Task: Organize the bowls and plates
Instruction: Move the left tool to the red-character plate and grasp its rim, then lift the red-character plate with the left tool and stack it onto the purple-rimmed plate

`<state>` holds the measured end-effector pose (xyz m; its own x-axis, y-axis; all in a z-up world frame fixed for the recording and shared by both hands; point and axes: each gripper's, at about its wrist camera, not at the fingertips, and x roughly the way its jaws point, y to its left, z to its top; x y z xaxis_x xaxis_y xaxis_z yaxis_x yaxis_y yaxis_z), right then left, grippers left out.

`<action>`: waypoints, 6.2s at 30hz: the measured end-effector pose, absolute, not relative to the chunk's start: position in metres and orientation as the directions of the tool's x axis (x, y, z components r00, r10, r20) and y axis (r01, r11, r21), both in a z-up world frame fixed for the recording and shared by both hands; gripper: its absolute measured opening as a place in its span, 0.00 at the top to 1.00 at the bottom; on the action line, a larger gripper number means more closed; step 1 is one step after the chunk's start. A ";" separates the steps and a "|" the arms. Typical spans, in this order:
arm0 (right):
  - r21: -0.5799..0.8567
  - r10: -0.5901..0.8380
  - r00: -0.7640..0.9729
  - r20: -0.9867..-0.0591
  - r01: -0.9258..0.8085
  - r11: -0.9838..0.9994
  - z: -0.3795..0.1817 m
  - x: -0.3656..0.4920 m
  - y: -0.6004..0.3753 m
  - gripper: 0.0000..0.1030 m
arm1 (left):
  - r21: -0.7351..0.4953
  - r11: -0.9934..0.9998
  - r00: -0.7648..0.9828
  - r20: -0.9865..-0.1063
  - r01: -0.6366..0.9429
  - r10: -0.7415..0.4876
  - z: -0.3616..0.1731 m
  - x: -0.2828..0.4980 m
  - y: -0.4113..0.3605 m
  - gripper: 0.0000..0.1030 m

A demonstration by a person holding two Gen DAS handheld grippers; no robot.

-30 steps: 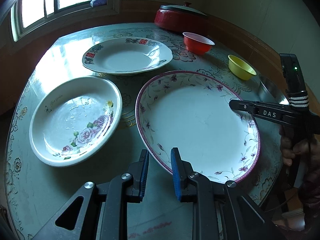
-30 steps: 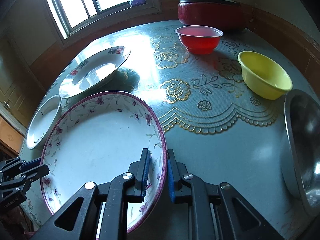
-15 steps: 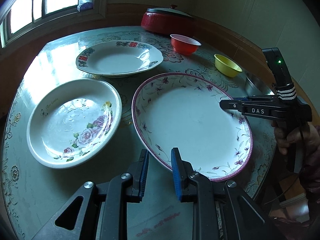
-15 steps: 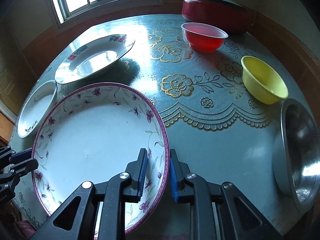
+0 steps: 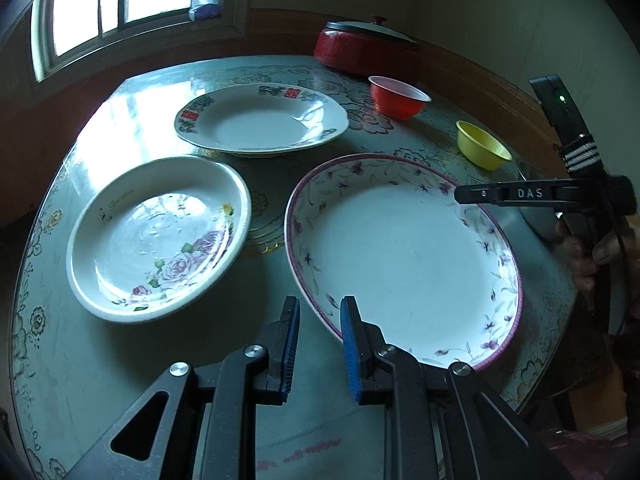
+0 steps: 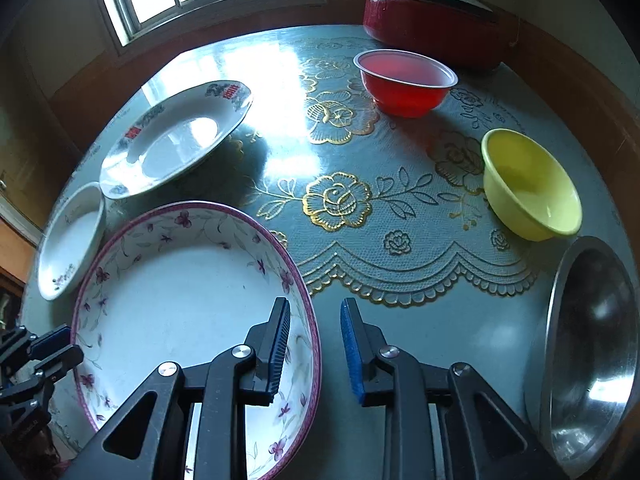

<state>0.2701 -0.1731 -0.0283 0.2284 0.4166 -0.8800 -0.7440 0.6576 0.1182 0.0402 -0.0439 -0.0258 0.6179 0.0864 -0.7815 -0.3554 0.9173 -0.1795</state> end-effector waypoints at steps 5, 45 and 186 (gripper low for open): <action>0.131 0.419 0.165 -0.893 -0.795 0.592 -0.039 0.270 -0.165 0.75 | -0.159 0.917 0.602 -0.792 -0.366 0.103 -0.025 0.040 -0.049 0.81; 0.762 0.769 -0.155 -0.620 -0.352 0.543 -0.079 0.345 -0.029 0.63 | -0.336 0.764 0.618 -0.780 -0.550 0.101 -0.016 0.156 0.173 0.69; 0.448 0.616 0.062 -0.785 -0.629 0.635 -0.046 0.205 -0.275 0.77 | -0.321 0.897 0.665 -0.745 -0.305 -0.040 -0.015 0.053 -0.034 0.68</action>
